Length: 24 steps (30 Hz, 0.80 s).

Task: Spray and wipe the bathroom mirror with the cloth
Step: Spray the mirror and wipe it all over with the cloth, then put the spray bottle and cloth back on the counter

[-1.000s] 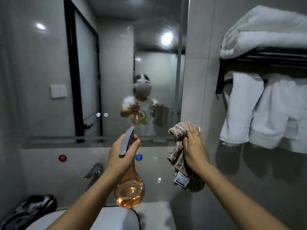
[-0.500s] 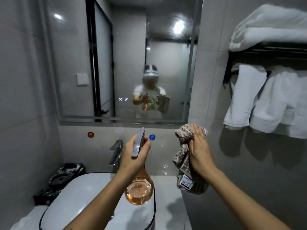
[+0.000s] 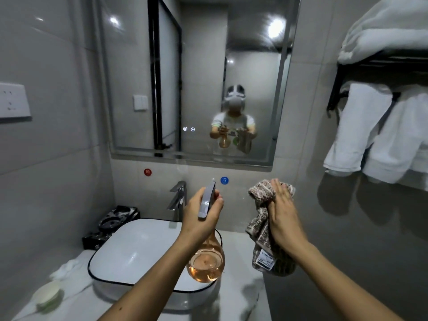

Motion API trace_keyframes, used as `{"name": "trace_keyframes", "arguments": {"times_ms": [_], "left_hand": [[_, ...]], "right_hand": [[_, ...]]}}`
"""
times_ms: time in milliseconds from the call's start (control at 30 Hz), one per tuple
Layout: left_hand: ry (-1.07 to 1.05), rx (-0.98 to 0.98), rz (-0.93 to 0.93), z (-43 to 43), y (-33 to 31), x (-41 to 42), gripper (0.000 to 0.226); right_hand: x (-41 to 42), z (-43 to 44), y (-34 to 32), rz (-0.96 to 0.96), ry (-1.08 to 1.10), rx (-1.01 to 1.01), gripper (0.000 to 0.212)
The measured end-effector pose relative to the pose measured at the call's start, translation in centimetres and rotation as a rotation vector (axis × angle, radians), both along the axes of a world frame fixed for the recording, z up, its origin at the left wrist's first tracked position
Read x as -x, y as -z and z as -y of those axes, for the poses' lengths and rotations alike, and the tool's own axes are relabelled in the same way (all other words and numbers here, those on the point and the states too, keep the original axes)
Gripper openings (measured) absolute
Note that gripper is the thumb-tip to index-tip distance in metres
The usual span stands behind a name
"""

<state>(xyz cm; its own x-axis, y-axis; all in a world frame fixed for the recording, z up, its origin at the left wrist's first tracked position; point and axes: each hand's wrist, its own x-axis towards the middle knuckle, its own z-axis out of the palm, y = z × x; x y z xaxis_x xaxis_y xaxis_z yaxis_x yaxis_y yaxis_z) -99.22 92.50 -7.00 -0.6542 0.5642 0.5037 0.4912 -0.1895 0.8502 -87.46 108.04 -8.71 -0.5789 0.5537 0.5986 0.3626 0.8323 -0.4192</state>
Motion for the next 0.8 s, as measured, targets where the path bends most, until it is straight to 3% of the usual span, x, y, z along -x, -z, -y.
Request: {"name": "trace_keyframes", "arguments": {"times_ms": [200, 467, 800], "left_hand": [[-0.054, -0.021, 0.005, 0.7, 0.1, 1.1, 0.012], [-0.053, -0.029, -0.065, 1.1, 1.3, 4.9, 0.007], [0.006, 0.178, -0.026, -0.1, 14.1, 2.2, 0.018]], "right_hand": [[2.0, 0.6, -0.1, -0.013, -0.064, -0.015, 0.053], [6.5, 0.1, 1.7, -0.088, -0.067, 0.002, 0.052], [0.1, 3.7, 16.0, 0.187, 0.111, 0.216, 0.051]]}}
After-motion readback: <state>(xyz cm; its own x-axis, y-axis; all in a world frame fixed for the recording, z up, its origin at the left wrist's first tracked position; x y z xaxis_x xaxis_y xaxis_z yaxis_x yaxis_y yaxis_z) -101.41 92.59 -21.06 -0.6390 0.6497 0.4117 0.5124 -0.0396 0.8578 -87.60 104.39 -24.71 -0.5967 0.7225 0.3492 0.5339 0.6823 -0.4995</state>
